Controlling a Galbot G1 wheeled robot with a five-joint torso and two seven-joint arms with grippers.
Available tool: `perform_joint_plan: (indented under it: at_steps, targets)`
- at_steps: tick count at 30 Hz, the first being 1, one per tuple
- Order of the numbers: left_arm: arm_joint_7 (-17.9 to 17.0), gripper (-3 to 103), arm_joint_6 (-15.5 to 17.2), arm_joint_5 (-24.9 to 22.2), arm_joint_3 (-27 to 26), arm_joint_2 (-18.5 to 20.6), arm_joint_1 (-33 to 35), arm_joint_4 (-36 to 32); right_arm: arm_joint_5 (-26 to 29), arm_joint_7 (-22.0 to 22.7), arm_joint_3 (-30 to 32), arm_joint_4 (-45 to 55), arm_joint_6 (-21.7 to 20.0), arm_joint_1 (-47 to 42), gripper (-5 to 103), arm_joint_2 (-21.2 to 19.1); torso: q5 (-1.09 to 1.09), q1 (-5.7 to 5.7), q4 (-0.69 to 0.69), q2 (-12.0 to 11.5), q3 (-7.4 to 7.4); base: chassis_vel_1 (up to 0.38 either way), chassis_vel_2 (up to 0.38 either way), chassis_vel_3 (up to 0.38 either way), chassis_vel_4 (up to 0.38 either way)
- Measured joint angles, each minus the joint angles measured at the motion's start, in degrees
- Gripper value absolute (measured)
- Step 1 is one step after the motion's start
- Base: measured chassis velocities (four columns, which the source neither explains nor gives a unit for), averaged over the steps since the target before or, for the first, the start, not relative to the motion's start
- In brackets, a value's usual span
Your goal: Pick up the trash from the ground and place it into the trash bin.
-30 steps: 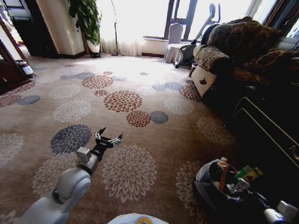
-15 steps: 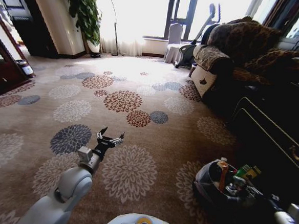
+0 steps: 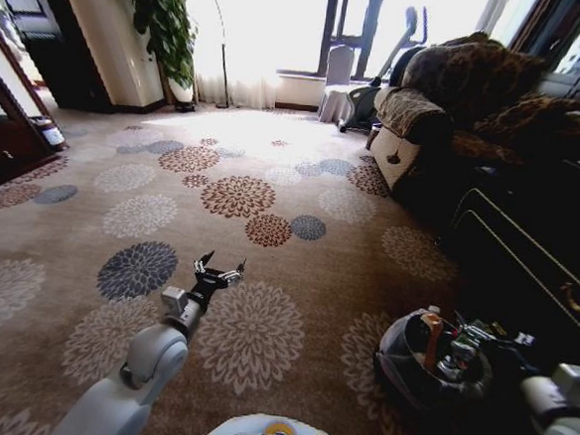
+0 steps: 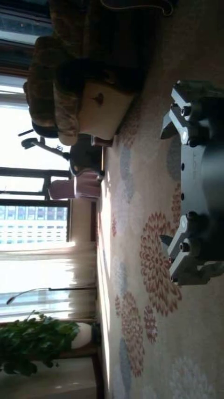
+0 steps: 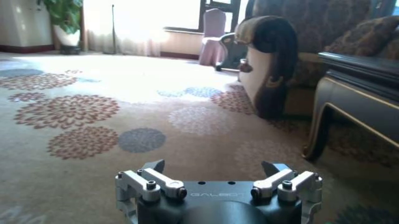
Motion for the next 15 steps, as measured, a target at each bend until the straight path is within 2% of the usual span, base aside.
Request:
perform_joint_plan:
  at_steps: [2, 4, 6, 8, 15]
  targets:
    - [0.73, 100, -0.1, 0.8, -0.59, -0.55, 0.95, -0.18, -0.86, -0.01, -1.43, 0.9, -0.29, 0.43, 100, 0.23, 0.02, 0.0, -0.01, 0.0, 0.0, 0.0, 0.0, 0.0, 0.0]
    - [2.6, 100, -1.53, 3.17, -2.5, -3.57, 5.58, -0.7, -4.49, 0.01, -7.17, 4.37, -1.85, 2.4, 100, 1.62, 0.0, 0.0, -0.02, 0.0, 0.0, 0.0, 0.0, 0.0, 0.0]
    - [2.77, 100, -1.84, 3.41, -2.84, -4.23, 6.71, -0.92, -5.0, 0.0, -8.54, 5.38, -2.6, 3.05, 100, 2.04, 0.01, 0.0, -0.01, 0.0, 0.0, 0.0, 0.0, 0.0, 0.0]
    - [3.1, 100, -2.72, 3.79, -4.06, -5.6, 9.37, -1.68, -6.01, -0.01, -11.77, 8.19, -5.45, 4.39, 100, 3.27, 0.01, 0.0, 0.0, 0.0, 0.0, 0.0, 0.0, 0.0, 0.0]
    - [3.45, 100, -4.27, 5.59, -5.38, -4.89, 10.79, -2.45, -6.73, 0.0, -12.69, 9.08, -6.79, 4.47, 100, 4.37, 0.01, 0.0, -0.03, 0.0, 0.0, 0.0, 0.0, 0.0, 0.0]
